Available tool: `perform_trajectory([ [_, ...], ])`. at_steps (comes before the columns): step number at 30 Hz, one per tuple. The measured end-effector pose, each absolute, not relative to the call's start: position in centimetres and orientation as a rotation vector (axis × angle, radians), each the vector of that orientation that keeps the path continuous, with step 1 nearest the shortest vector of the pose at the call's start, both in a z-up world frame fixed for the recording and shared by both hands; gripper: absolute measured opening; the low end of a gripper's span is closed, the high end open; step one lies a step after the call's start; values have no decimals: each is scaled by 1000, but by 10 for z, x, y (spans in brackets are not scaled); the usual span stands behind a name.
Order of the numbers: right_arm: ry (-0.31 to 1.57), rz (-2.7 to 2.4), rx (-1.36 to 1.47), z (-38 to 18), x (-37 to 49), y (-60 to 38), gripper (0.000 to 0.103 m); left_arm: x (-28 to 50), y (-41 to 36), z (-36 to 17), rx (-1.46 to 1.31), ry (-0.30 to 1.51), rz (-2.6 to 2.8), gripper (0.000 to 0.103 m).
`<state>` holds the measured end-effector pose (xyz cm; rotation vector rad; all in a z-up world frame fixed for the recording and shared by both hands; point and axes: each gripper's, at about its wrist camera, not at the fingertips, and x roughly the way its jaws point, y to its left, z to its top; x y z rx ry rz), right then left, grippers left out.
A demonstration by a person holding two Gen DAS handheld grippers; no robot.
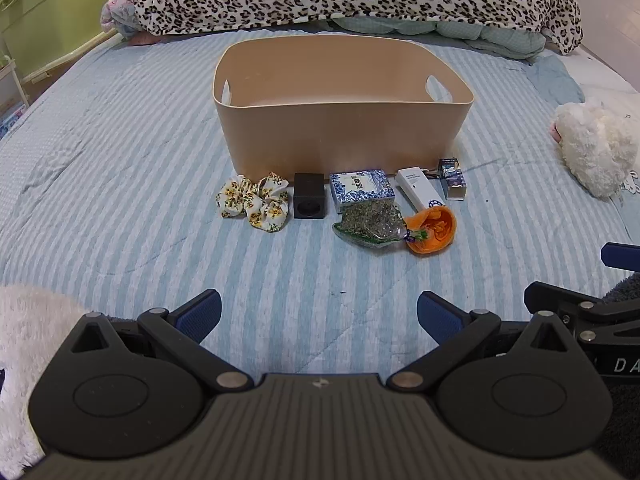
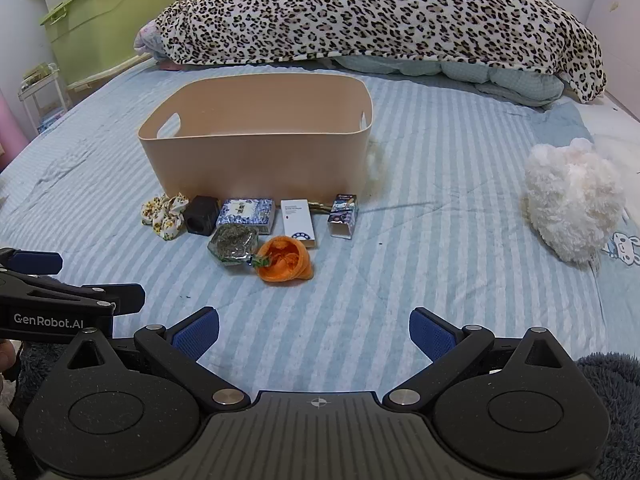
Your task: Organize objects
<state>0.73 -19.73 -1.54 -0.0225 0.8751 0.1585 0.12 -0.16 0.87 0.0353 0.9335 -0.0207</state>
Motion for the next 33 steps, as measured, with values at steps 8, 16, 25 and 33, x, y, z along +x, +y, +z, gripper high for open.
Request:
perform_trajectory([
  [8, 879, 162, -27, -16, 8, -194, 103, 2, -2, 9, 35, 935, -21, 103],
  [16, 885, 162, -25, -18, 11, -194, 102, 1, -2, 8, 35, 933, -20, 103],
  [25, 890, 169, -20, -20, 14, -194, 100, 7, 2, 7, 39, 943, -18, 103],
  [33, 899, 174, -7, -24, 23, -193, 99, 16, 8, 1, 22, 947, -19, 103],
])
